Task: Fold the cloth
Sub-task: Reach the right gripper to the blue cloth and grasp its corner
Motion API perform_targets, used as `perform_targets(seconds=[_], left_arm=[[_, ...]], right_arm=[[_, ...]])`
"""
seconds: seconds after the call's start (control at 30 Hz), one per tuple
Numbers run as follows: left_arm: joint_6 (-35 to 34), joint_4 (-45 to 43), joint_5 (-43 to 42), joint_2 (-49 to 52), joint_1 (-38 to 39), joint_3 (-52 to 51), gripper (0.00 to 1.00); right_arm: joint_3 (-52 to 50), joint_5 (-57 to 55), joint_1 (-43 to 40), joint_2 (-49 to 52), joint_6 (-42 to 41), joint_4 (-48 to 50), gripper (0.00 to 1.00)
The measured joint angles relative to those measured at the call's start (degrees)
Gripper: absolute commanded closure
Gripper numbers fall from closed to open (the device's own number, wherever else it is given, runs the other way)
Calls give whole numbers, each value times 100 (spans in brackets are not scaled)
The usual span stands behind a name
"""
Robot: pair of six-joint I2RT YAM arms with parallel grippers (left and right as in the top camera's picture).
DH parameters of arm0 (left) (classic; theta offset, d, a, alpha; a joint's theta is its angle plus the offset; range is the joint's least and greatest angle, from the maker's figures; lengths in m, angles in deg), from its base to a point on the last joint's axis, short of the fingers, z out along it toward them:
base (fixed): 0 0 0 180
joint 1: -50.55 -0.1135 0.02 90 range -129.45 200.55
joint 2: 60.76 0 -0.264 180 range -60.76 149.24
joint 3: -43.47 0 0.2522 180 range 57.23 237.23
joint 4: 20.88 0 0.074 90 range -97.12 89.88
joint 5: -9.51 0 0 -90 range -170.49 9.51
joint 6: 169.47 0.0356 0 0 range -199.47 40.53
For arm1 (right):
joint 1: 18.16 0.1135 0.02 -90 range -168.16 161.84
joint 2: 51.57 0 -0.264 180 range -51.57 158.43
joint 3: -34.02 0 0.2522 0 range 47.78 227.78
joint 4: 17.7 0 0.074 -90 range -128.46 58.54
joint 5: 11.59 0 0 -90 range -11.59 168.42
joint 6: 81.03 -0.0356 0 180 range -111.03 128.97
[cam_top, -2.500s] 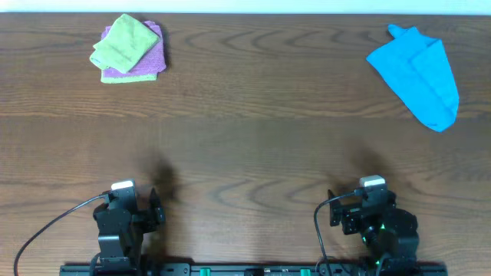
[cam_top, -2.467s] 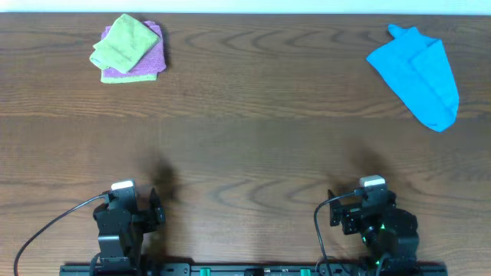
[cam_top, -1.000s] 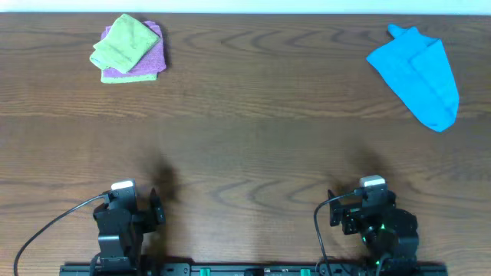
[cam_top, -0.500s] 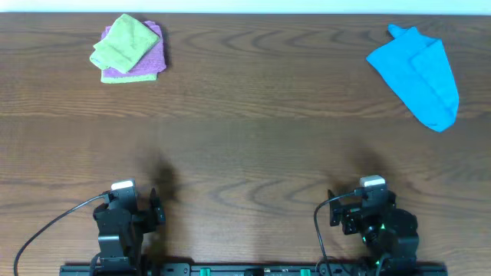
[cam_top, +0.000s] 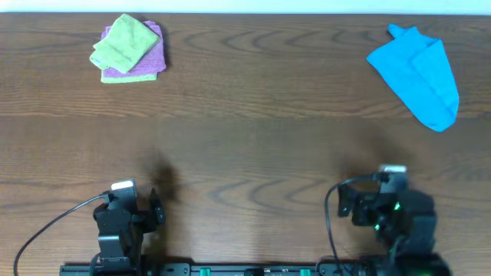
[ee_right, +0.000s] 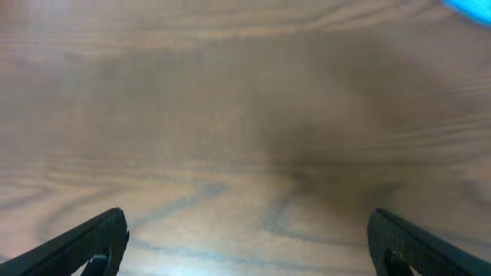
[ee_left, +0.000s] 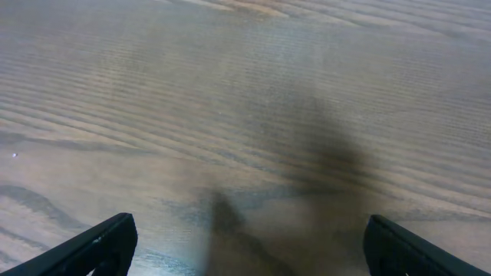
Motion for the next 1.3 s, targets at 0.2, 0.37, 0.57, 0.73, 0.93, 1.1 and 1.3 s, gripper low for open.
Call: perform_targets(seconds=[0.2,0.37,0.57,0.73,0.93,1.1,1.3], left_arm=[[2,0,0,0,0,0,5],[2,0,0,0,0,0,5],[2,-2,-4,-11,0,-2,5],[2,-2,-4,-9,0,-2,5],[2,-2,-4,-9,0,-2,5],[2,-2,-4,-9,0,-2,5],[2,-4,-4,-9,0,-2,5]], right_arm=[[1714,-79,-332,1847,-92,-391,1],[3115,-164,-492,3567,-195,-772,1],[4848,-245,-984,5639,-396,-1123,1],[5831,-282,-1388,6787,-466,-1152,1],[6323,-444,-1762,7449,-437,-968,1],[6332,-562,-1856,7517,-328,-433,1],[6352,-686,-1856,7554,-48,20,1]])
